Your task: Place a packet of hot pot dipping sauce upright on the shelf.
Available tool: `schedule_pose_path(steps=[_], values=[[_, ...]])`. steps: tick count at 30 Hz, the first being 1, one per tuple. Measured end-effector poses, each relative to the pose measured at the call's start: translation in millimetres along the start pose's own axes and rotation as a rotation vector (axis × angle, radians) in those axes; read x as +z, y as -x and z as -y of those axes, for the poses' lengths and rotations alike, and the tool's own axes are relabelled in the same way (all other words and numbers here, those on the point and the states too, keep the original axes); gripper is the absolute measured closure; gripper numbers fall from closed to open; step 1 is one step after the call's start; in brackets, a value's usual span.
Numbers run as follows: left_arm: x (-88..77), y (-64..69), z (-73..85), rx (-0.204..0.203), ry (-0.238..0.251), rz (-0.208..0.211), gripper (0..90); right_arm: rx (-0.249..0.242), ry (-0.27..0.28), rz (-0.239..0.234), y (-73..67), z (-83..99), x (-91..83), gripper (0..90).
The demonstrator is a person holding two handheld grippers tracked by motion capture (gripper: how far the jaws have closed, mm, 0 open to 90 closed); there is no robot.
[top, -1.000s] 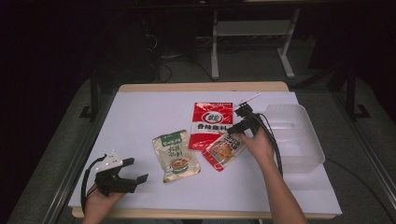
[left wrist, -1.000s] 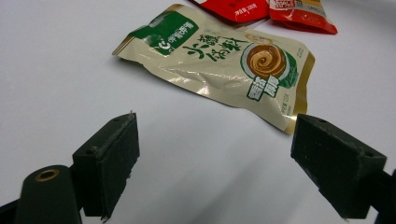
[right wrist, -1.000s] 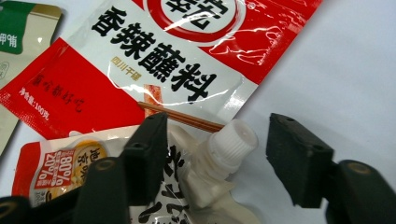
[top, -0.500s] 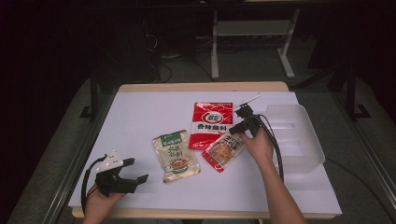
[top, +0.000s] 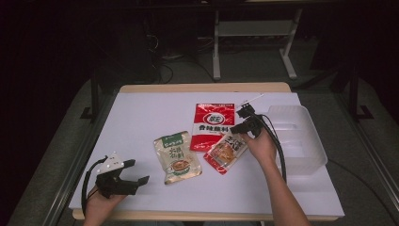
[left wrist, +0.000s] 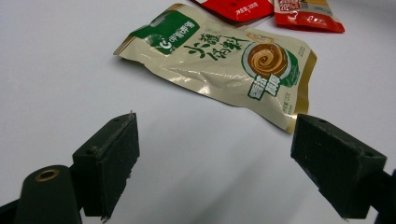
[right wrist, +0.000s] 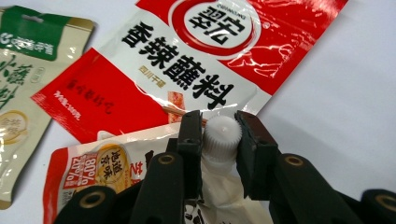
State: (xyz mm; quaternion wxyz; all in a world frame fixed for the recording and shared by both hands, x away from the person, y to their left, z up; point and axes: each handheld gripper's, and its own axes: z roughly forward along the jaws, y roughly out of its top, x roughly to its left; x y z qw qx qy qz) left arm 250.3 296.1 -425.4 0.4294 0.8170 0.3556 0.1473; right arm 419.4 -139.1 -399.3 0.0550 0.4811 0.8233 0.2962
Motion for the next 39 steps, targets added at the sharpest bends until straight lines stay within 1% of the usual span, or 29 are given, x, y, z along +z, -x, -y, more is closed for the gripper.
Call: schedule_pose_path(steps=[7,8,11,12,13,24,31,34,39], values=[[-0.3,-0.2,0.0,0.0,0.001,-0.001,15.3,-0.033,0.043,-0.015,-6.5,-1.1,-15.5,72.2],[-0.3,-0.2,0.0,0.0,0.001,-0.002,15.3,-0.037,0.058,-0.02,-7.3,-1.1,-18.1,72.2],[-0.2,-0.3,0.3,0.001,-0.003,-0.003,15.3,-0.04,0.069,-0.03,-8.4,-0.9,-22.6,72.2],[0.1,-0.6,0.5,0.0,-0.004,-0.004,15.3,-0.055,0.083,-0.031,-9.7,-0.8,-28.9,72.3],[0.0,-0.8,0.5,0.0,-0.004,-0.004,15.3,-0.06,0.088,-0.033,-9.9,-0.8,-30.6,72.3],[0.6,-1.4,0.7,0.004,-0.008,-0.005,15.3,-0.081,0.169,-0.078,-11.6,1.0,-59.9,72.4],[0.5,-1.5,0.7,0.004,-0.009,-0.006,15.3,-0.137,0.215,-0.085,-19.3,0.9,-82.7,72.4],[0.5,-1.2,0.7,0.004,-0.009,-0.006,15.3,-0.15,0.235,-0.104,-21.8,1.5,-91.8,72.5],[0.7,-1.3,0.7,0.007,-0.009,-0.008,15.3,-0.169,0.252,-0.106,-24.0,2.1,-100.5,72.5]])
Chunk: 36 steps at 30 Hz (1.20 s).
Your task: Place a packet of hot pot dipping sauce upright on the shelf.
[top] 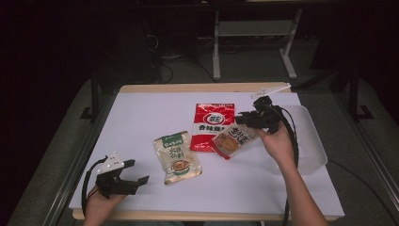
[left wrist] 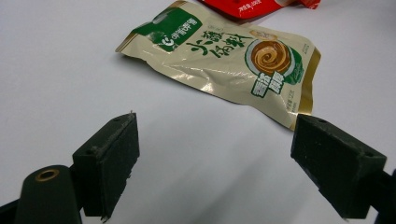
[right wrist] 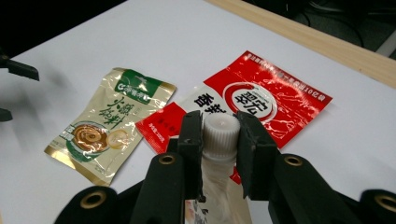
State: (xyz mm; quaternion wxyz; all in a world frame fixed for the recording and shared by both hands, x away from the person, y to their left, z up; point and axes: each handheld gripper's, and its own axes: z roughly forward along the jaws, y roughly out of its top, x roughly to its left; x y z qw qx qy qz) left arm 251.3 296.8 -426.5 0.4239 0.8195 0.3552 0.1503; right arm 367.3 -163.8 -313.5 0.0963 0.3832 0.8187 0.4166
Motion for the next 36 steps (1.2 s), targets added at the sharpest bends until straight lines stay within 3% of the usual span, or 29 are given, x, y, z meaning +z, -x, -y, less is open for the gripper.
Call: schedule_pose_path(steps=[18,36], values=[[0.6,0.3,0.2,0.001,0.0,-0.002,15.3,-0.056,0.057,0.004,-2.2,-6.8,-37.2,72.6],[1.8,0.0,0.6,0.002,-0.006,0.001,15.3,-0.09,0.059,0.007,0.7,-11.3,-67.9,72.6]])
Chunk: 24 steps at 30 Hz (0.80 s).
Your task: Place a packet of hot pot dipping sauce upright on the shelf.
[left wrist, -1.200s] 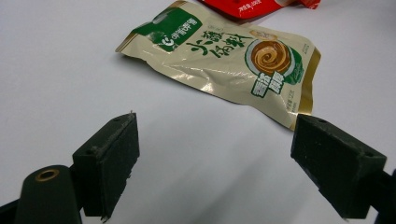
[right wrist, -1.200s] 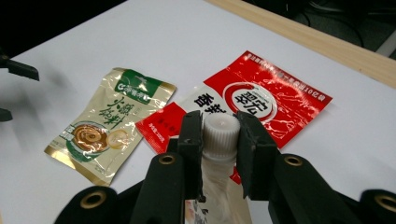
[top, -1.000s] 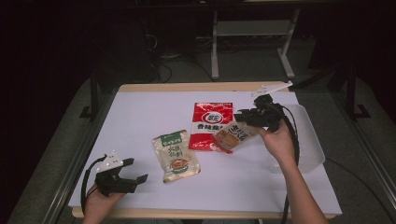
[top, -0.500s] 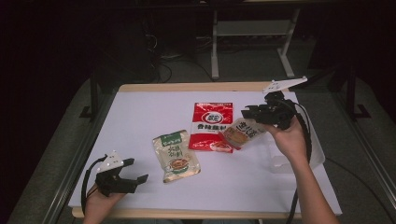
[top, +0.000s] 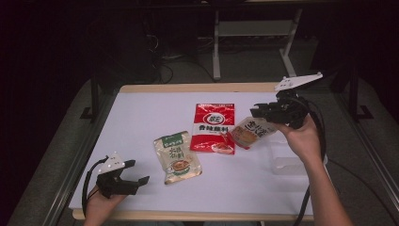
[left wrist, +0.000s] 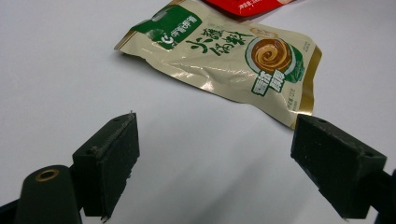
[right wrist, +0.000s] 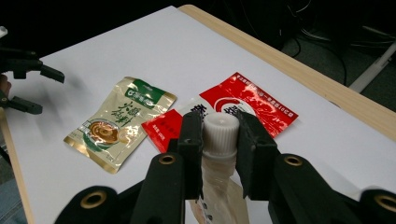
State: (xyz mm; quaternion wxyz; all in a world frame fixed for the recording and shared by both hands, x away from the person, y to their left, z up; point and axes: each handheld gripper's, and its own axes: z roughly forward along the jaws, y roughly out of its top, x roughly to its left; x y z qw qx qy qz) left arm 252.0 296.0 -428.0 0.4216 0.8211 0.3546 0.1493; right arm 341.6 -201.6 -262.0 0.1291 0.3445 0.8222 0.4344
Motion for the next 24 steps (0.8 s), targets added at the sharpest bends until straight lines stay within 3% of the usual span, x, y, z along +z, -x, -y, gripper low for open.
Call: schedule_pose_path(steps=[24], values=[[0.9,0.0,0.1,-0.003,-0.004,-0.003,15.3,-0.025,0.028,-0.006,8.9,2.8,-37.6,72.6]])
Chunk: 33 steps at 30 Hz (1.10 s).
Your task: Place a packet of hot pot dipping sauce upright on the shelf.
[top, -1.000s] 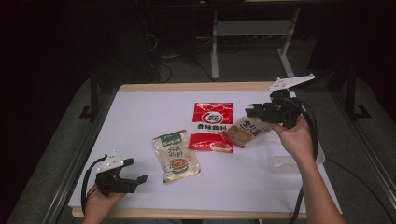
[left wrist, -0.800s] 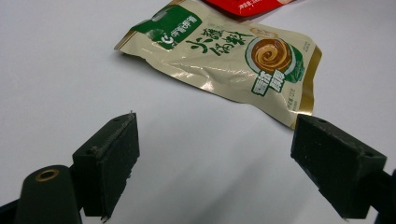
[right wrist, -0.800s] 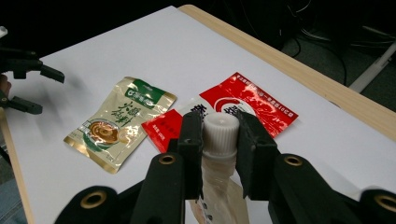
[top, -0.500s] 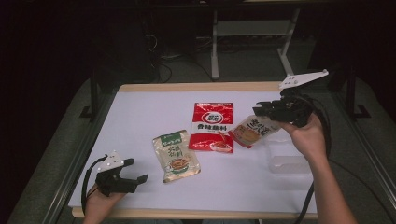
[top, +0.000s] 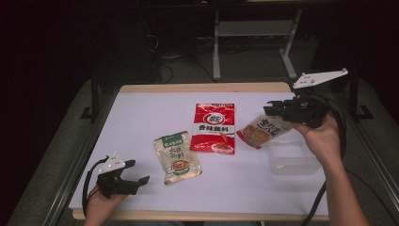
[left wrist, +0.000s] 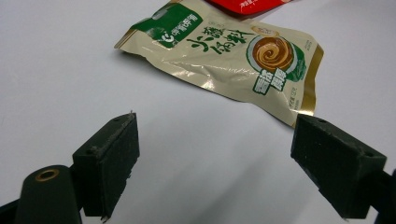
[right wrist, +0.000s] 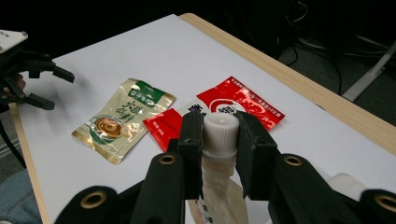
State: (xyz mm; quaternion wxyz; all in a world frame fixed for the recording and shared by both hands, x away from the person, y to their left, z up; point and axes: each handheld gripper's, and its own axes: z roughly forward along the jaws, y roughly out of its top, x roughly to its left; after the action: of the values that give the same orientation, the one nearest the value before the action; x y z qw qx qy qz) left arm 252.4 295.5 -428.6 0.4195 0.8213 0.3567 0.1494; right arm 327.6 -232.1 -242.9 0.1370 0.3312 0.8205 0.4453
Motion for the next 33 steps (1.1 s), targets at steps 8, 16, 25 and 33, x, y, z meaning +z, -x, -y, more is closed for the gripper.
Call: schedule_pose_path(steps=[8,16,25,33], values=[[-0.2,-0.2,-0.1,-0.001,-0.002,0.0,15.3,-0.002,0.0,0.015,2.6,2.6,-10.2,72.6],[0.0,0.0,-0.1,0.0,-0.002,0.001,15.3,0.001,-0.005,0.022,5.2,6.3,-22.2,72.6],[1.2,0.1,0.0,-0.001,-0.007,0.003,15.3,0.003,-0.017,0.037,13.1,17.6,-38.9,72.6],[2.1,0.8,0.0,0.001,-0.006,0.002,15.3,0.004,-0.029,0.047,17.6,27.4,-55.7,72.6]])
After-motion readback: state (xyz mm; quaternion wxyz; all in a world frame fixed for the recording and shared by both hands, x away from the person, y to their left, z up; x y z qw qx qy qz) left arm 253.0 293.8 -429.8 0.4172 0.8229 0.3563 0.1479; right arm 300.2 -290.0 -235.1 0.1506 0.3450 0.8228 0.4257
